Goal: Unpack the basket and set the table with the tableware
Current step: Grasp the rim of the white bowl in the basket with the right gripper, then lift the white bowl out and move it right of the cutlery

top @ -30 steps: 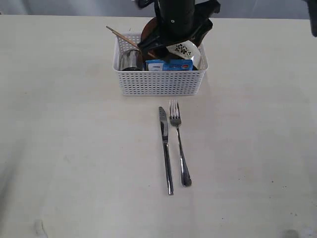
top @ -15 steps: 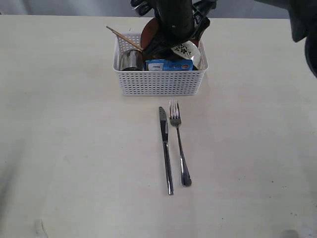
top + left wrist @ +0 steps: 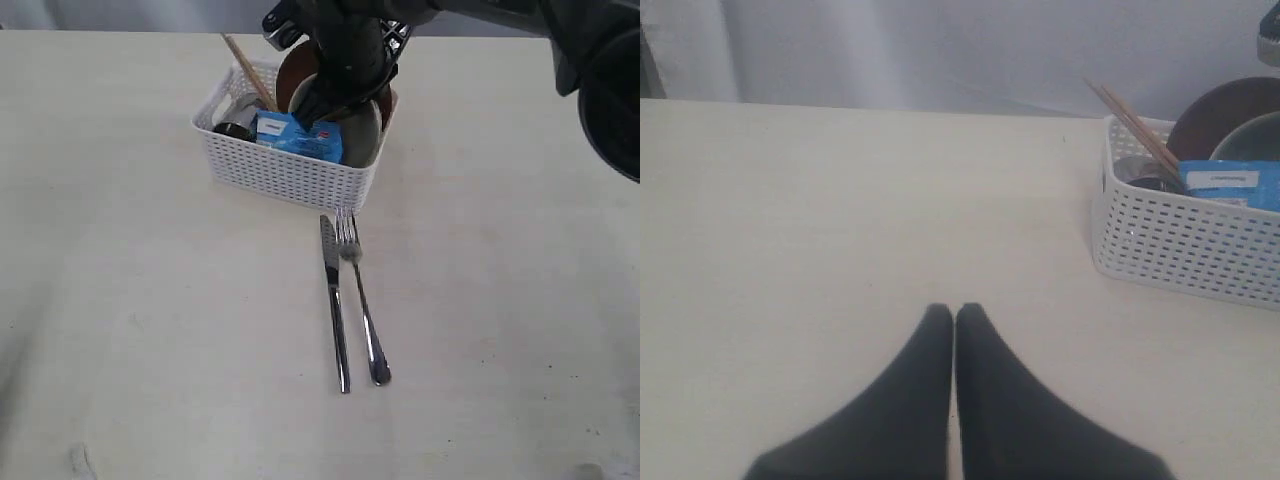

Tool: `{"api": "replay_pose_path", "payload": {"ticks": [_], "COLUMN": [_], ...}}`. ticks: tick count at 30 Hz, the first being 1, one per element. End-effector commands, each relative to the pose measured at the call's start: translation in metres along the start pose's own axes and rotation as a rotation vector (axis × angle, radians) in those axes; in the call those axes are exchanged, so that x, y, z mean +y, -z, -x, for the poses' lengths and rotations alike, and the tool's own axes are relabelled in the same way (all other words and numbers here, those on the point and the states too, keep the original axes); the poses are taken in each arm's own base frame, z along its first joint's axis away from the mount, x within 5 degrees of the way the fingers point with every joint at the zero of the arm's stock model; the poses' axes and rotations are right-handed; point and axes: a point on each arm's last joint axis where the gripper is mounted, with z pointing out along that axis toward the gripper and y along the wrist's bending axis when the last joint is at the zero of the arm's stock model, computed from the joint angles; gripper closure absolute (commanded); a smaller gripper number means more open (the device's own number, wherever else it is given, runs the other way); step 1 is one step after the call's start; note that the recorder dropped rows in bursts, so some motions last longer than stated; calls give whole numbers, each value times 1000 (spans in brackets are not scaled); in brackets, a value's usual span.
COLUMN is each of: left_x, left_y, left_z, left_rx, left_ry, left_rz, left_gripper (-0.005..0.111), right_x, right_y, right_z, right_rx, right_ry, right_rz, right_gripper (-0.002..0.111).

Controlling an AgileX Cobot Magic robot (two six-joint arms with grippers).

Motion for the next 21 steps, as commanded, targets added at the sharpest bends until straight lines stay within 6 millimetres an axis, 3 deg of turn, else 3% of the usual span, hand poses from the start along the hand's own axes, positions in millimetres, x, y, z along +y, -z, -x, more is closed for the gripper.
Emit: {"api": "replay_pose_path", "payload": {"ticks": [1, 11, 21], "left_x": [0, 0, 0], "left_y": [0, 0, 0], "left_z": [0, 0, 0], "left_rx": [-5, -5, -5], "left_ry": [5, 5, 5], "left_rz": [-4, -4, -4], "left_gripper": [106, 106, 106], "right_x": [-2, -24, -10], "right_y": [12, 45, 80], "right_z": [1, 2, 10], "right_rx": [-19, -81, -166], "right_ry": [-13, -49, 105], "right_rz": [16, -119, -411], "right_gripper": [109, 109, 109]}}
